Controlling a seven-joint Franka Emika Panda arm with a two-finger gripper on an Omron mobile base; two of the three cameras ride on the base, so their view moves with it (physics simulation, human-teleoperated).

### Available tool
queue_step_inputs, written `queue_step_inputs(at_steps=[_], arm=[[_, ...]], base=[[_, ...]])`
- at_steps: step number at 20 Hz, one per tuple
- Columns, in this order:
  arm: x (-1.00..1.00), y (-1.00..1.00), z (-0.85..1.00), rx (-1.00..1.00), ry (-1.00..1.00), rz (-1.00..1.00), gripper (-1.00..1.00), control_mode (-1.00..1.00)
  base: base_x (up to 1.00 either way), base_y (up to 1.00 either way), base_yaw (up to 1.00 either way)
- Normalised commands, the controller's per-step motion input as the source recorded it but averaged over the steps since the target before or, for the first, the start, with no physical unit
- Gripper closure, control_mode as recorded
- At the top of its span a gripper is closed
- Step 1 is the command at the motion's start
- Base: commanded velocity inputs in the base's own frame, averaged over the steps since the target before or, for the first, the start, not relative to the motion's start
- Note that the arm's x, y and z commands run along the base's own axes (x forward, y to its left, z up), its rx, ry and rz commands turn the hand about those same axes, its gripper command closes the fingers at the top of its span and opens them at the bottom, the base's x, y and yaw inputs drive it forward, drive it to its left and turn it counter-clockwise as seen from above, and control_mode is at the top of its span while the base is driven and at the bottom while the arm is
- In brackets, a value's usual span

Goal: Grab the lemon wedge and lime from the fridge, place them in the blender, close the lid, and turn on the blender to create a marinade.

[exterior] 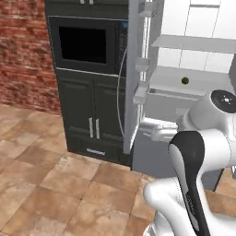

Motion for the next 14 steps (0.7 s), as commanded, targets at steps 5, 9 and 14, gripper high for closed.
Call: queue_step_inputs(at_steps=[5,9,14], arm=[[0.00,0.00,0.00,0.00,0.00,0.00,1.00,1.00],[0.00,0.00,0.00,0.00,0.00,0.00,1.00,1.00],[0.00,0.00,0.00,0.00,0.00,0.00,1.00,1.00]], base=[[-0.34,0.11,0.99],[-0.13,0.02,1.00],[-0.06,0.00,1.00]])
